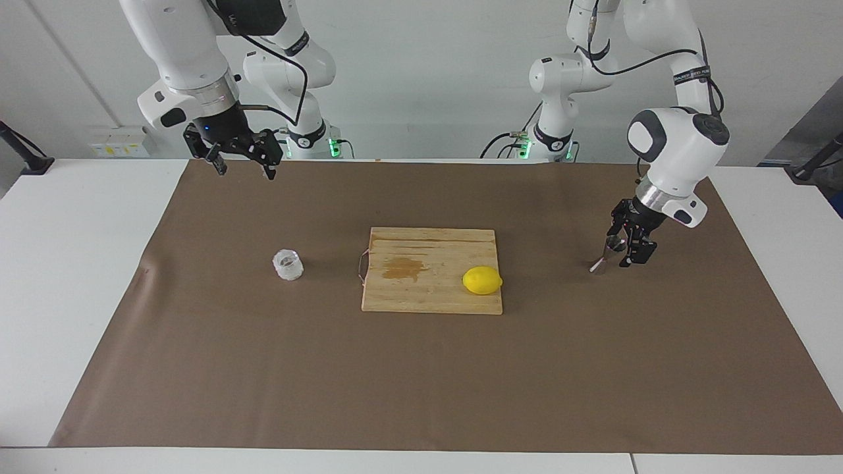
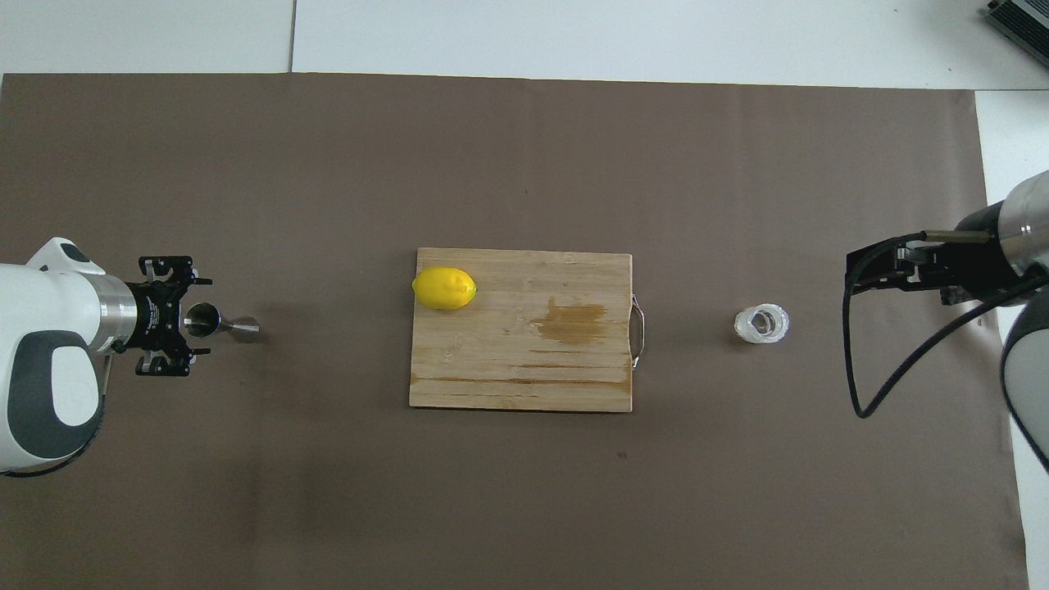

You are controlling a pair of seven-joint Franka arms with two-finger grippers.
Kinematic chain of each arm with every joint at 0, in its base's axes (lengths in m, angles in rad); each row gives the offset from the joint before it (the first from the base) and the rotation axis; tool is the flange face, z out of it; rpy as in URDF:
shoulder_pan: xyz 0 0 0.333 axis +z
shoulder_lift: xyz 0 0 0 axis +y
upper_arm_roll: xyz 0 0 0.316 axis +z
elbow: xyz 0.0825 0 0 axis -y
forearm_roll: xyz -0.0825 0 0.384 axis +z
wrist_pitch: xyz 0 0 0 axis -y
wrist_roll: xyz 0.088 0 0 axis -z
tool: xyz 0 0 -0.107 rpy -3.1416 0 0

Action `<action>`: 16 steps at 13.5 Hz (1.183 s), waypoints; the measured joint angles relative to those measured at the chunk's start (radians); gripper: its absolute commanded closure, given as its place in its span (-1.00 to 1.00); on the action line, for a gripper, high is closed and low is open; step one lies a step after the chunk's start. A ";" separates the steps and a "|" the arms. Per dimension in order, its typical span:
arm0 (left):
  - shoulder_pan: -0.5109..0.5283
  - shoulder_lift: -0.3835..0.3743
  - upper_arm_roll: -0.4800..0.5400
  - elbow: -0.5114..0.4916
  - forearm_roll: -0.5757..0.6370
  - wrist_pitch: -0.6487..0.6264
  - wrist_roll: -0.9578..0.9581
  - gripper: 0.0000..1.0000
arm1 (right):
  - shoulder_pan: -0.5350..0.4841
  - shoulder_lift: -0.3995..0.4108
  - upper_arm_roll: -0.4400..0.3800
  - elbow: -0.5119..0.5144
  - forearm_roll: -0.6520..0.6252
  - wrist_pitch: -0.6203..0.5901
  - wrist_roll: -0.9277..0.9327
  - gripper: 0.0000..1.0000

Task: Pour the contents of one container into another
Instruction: 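Close the left gripper around the small metal cup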

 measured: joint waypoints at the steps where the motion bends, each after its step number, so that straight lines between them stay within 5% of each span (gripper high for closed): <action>1: 0.000 0.000 -0.001 -0.001 0.000 0.006 -0.007 -1.00 | 0.000 0.000 0.000 0.000 0.000 0.000 0.000 -1.00; 16: -0.023 0.000 -0.001 -0.025 -0.001 0.049 -0.021 -1.00 | 0.000 0.000 0.000 0.000 0.000 0.000 0.000 -1.00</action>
